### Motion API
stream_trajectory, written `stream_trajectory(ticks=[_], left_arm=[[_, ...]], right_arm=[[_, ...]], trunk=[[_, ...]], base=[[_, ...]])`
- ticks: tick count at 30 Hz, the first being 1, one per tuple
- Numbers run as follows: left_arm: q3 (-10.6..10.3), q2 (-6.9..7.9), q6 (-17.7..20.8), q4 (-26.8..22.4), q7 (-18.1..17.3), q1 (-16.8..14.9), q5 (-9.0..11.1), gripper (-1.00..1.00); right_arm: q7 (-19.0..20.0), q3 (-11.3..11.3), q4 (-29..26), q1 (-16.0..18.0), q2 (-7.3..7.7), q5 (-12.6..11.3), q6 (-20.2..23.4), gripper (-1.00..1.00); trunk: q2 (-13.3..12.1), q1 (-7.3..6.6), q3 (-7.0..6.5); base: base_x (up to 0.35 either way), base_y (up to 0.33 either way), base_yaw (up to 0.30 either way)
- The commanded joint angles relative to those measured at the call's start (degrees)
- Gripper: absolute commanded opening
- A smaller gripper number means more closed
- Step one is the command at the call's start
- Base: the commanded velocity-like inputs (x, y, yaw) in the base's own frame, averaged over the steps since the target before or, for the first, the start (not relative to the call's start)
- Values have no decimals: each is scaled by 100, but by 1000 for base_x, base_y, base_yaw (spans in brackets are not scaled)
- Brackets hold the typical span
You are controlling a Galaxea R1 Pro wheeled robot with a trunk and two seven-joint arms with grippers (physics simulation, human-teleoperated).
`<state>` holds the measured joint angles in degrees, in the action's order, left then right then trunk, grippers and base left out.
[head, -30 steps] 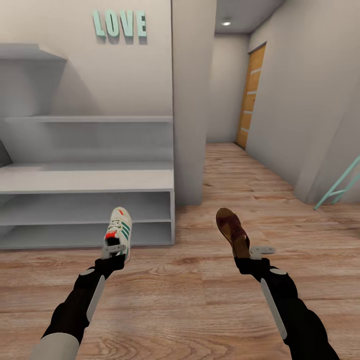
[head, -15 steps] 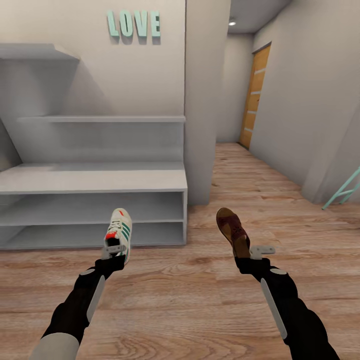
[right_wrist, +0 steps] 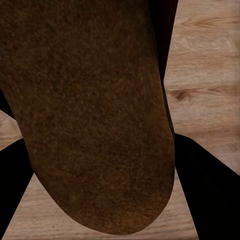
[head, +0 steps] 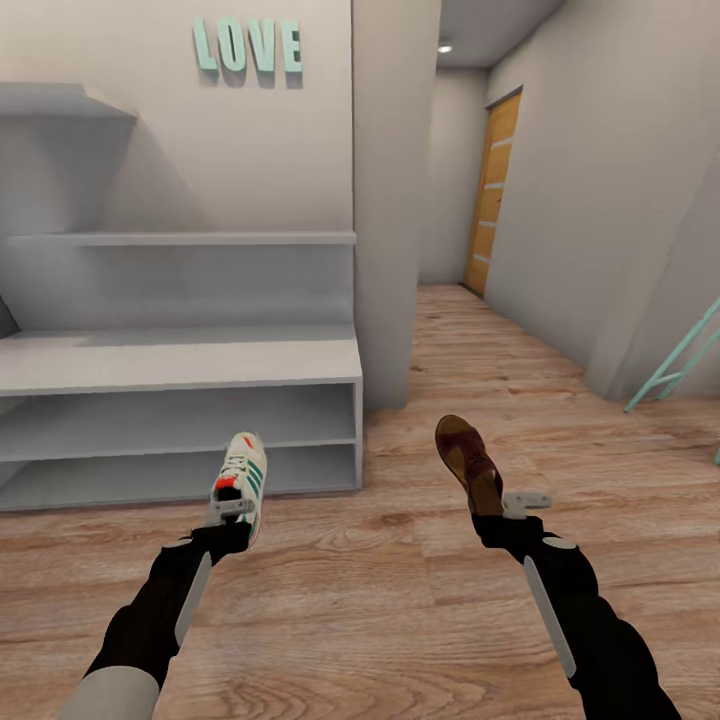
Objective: Pick up the two gym shoes and the two sandals from the corridor floor and place them onto the hallstand (shoe rack) in the corridor, making sure they are on the rack and not on the floor. Arrange them so the two gym shoes are next to each other and the two sandals are next to each other.
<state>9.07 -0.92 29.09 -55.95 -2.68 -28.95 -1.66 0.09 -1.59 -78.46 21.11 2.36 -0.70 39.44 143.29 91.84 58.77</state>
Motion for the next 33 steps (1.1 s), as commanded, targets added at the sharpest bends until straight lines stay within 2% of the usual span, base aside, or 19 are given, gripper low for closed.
stream_trajectory(ticks=[1, 7, 13, 16, 19, 25, 30, 33], left_arm=[[19, -9, 106, -13, -30, -4, -21, -100], [17, -7, 514, -20, -31, -23, -27, -100], [16, 3, 697, -13, -31, -61, -21, -100], [16, -3, 1139, -12, -25, -185, -31, -100], [4, -4, 1382, -10, -23, -486, -31, -100], [-37, -7, 1479, 0, -22, -936, -94, -100], [-73, -23, 1485, 5, -25, -1031, -128, -100], [-97, -33, 1485, 5, -29, -1039, -131, -100]], right_arm=[[0, -6, -5, 4, 1, -9, 28, -100], [0, -16, -10, 4, 6, -11, 28, -100], [0, -17, -12, 5, 10, -12, 32, -100], [0, -20, -12, 2, 10, -12, 31, -100], [0, -22, -12, 4, 10, -14, 33, -100], [0, -25, -12, 5, 10, -10, 34, -100], [0, -27, -14, 3, 16, -15, 29, -100], [12, -164, -12, 4, 22, -17, 25, -100]], trunk=[[3, -1, 6], [9, 12, 116], [17, 27, 255], [21, 35, 346], [25, 43, 439], [33, 58, 627], [36, 63, 718], [36, 63, 734]], base=[[0, 0, -5], [0, 0, -2], [0, 0, 0], [0, 0, 0], [0, 0, 0], [0, 0, 0], [0, 0, 0], [0, 0, 0]])
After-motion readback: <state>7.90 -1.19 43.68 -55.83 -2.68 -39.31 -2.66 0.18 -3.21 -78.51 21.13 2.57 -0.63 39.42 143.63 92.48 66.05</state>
